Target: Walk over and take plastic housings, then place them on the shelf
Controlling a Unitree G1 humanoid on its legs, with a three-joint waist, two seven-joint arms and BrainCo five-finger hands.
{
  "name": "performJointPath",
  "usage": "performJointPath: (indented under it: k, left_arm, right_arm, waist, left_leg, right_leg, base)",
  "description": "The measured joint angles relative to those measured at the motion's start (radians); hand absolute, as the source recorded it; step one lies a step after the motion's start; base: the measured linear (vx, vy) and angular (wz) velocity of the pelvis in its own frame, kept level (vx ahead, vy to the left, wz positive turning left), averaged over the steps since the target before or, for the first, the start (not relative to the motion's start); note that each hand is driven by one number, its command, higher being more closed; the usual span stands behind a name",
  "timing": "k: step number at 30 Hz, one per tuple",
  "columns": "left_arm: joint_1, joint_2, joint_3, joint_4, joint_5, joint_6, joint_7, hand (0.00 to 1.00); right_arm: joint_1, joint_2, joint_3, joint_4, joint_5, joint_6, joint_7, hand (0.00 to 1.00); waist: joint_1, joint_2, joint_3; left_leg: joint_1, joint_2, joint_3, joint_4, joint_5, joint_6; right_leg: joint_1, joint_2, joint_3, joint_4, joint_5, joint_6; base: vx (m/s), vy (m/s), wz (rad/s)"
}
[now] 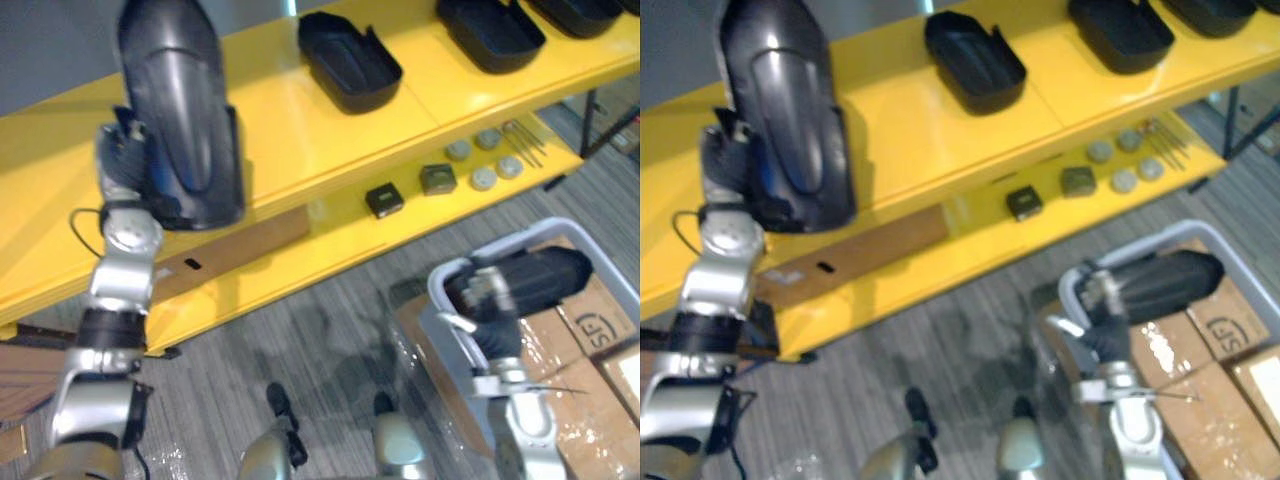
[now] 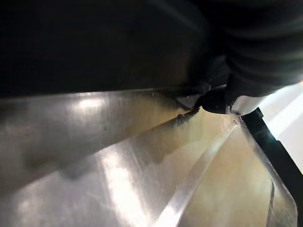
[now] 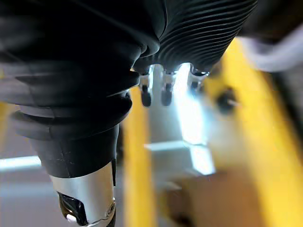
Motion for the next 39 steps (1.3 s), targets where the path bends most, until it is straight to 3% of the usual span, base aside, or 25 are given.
performJointPath:
  k: [4,13,16,22,23,39]
  left_arm:
    - [-0.093,0.066,-0.056,0.091,-0.036,0.031,0.001,1.00]
    - [-0.183,0.066,-0.093,0.156,-0.101,0.137,0.031,1.00]
    - [-0.196,0.065,-0.092,0.177,-0.150,0.178,0.086,1.00]
    - [-0.209,0.062,-0.082,0.190,-0.184,0.174,0.227,1.00]
    - [-0.209,0.062,-0.080,0.190,-0.184,0.173,0.238,0.00]
    - [-0.222,0.052,-0.040,0.188,-0.188,0.183,0.357,0.00]
  right_arm:
    - [0.007,-0.027,0.106,0.110,-0.106,0.033,0.008,0.00]
    - [0.008,-0.031,0.163,0.181,-0.105,0.056,-0.084,0.00]
    - [0.004,-0.030,0.195,0.212,-0.104,0.062,-0.108,0.00]
    - [-0.003,-0.026,0.245,0.262,-0.104,0.062,-0.146,0.00]
    - [-0.003,-0.026,0.245,0.267,-0.104,0.060,-0.146,0.00]
    - [-0.009,-0.027,0.281,0.272,-0.064,0.049,-0.170,0.00]
  waist:
    - [-0.019,-0.010,0.023]
    - [-0.028,-0.017,0.096]
    - [-0.030,-0.017,0.098]
    - [-0.036,-0.010,0.103]
    - [-0.033,-0.010,0.103]
    - [-0.039,-0.008,0.104]
  left_leg:
    - [-0.012,-0.001,0.000,0.001,0.000,0.000]
    - [-0.059,-0.002,-0.008,0.022,0.000,0.001]
    - [-0.066,-0.003,0.005,0.026,0.000,0.001]
    - [-0.107,0.003,0.017,0.053,-0.003,0.004]
    - [-0.107,0.003,0.023,0.053,-0.003,0.004]
    - [-0.120,0.002,0.062,0.063,0.000,0.006]
  right_leg:
    - [-0.020,0.000,0.005,0.012,0.001,0.001]
    - [-0.080,-0.001,0.014,0.062,0.001,0.001]
    - [-0.106,-0.001,0.026,0.085,-0.003,-0.003]
    - [-0.161,0.000,0.038,0.121,-0.020,-0.001]
    - [-0.167,0.001,0.046,0.126,-0.020,-0.001]
    - [-0.218,-0.002,0.078,0.161,-0.024,0.005]
  base:
    - [0.05,-0.012,-0.01]
    - [0.00,-0.009,0.02]
    - [-0.02,-0.014,-0.10]
    - [-0.04,-0.033,-0.05]
    - [-0.03,-0.028,-0.21]
    - [0.02,-0.010,-0.06]
